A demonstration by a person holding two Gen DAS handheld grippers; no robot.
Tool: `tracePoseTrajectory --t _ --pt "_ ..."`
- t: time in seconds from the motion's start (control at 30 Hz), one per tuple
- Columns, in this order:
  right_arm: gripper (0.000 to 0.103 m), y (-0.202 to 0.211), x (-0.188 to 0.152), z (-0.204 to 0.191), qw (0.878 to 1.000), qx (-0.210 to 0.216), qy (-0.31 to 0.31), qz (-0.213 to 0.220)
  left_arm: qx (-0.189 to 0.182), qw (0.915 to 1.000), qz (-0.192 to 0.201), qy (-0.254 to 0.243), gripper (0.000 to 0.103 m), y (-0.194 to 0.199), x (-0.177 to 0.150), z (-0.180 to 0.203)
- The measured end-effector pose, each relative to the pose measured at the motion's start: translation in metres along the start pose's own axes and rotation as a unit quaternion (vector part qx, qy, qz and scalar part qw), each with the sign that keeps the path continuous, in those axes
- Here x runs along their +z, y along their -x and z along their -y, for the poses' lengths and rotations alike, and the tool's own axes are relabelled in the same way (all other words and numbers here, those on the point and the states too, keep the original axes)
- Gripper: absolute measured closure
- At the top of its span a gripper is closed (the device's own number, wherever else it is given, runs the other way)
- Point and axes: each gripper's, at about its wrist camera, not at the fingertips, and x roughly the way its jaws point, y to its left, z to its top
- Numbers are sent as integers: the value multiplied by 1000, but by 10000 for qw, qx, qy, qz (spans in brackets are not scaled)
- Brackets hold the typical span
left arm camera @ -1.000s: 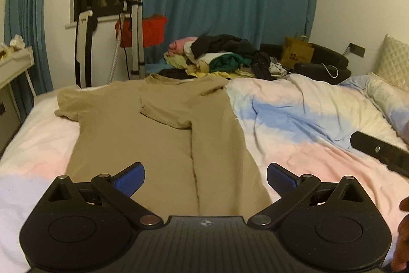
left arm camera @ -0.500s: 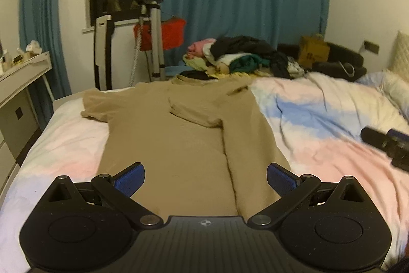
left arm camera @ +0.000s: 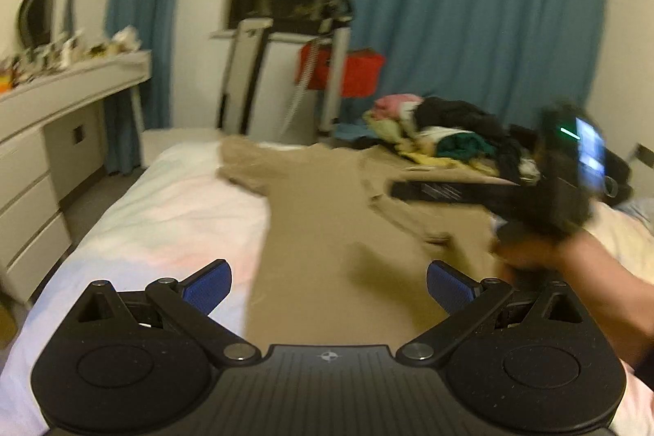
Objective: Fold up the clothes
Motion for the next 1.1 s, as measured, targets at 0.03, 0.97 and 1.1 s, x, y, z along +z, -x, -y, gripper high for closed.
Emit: tracePoseTrajectory --t 0.03,0.97,1.1 --pt "12 -26 7 -13 9998 94 138 -77 74 9999 -23 107 0 -5 -1 -6" --pt "93 -157 99 -48 9912 -730 376 1034 1065 9861 -17 1278 1 -51 -3 -47" --pt "94 -115 106 20 9845 -1124 -276 1316 905 9904 58 1044 1 -42 -6 -31"
